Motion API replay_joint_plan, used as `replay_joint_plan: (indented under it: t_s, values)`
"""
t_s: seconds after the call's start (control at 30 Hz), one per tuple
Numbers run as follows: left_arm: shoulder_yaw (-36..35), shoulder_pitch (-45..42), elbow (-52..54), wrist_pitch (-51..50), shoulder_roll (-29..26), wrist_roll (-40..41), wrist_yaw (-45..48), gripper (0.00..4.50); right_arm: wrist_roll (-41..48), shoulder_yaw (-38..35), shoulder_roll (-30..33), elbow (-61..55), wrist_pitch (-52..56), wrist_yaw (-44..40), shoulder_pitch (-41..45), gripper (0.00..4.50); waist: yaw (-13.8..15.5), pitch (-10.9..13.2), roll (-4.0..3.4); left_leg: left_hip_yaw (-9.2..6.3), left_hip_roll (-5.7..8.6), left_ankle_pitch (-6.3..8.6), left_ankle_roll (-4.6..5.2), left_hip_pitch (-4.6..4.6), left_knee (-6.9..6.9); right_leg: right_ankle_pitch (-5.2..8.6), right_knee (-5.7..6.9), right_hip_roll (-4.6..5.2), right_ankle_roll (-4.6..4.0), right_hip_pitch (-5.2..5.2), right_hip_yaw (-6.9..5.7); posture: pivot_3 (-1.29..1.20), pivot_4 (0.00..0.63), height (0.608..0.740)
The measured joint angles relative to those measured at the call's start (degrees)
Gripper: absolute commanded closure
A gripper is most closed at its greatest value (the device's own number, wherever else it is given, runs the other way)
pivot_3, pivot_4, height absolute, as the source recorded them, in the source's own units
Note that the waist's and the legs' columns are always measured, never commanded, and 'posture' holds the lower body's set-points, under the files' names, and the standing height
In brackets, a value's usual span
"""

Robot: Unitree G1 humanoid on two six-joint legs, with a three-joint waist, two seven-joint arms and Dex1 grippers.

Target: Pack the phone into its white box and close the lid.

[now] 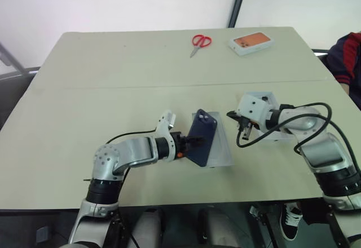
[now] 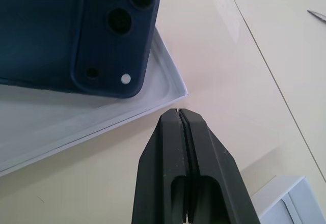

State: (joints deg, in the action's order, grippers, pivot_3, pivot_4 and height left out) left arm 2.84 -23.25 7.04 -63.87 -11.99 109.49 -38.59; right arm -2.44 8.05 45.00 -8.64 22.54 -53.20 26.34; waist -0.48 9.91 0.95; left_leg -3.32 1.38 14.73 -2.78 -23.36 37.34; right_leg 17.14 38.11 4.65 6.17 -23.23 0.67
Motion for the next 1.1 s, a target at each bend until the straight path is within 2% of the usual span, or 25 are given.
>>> replay_joint_plan:
  t_s: [0.07,0.1,0.33,0.8,0.9,1.1]
  values:
    - [1.06,0.01,0.91,0.66,-2.42,1.07,1.08,0.18,0.01,0.00,0.00,0.00,-0.01,0.02,0.01,4.50,-0.08,0.00,0.00,0.00,0.00,0.00,0.00,0.00,0.00,0.00,0.00,-0.01,0.00,0.00,0.00,0.00,0.150,0.740]
    - [1.15,0.01,1.38,0.89,-3.41,1.40,1.36,0.03,0.01,0.00,0.00,0.00,-0.01,0.02,0.01,4.50,-0.10,-0.01,-0.01,0.00,-0.01,0.00,0.00,0.01,-0.01,0.00,0.00,-0.01,0.00,0.00,0.00,0.00,0.150,0.740]
    - [3.72,0.51,6.65,-0.93,-14.16,1.05,9.78,0.03,0.01,0.05,-0.03,-0.03,0.02,0.08,0.01,4.50,-0.11,-0.01,-0.03,0.01,0.00,0.01,0.02,0.01,-0.01,0.01,-0.02,-0.02,-0.01,0.02,0.00,0.00,0.150,0.740]
    - [9.85,-4.26,6.72,-0.68,-13.83,-5.82,20.06,0.03,0.00,0.34,-0.80,-0.04,0.23,0.62,0.55,4.50,-0.11,-0.01,-0.03,-0.01,0.01,0.05,0.11,0.01,0.00,0.01,-0.03,-0.02,-0.01,0.06,-0.01,0.00,0.150,0.740]
    - [9.85,-4.25,6.72,-1.24,-15.27,-7.11,21.99,0.03,0.02,0.33,-0.79,-0.11,0.44,0.69,0.54,4.50,-0.15,-0.01,-0.03,-0.01,0.00,0.06,0.13,0.01,-0.01,0.01,-0.03,-0.03,-0.01,0.05,-0.01,0.00,0.150,0.740]
    - [9.08,-3.40,8.87,-3.20,-21.56,-10.79,28.39,0.03,0.59,0.21,0.37,-1.27,0.80,0.15,-0.18,4.50,-0.15,-0.01,-0.03,-0.01,0.00,0.13,0.27,0.01,-0.01,0.01,-0.04,-0.03,-0.01,0.05,-0.01,0.00,0.150,0.740]
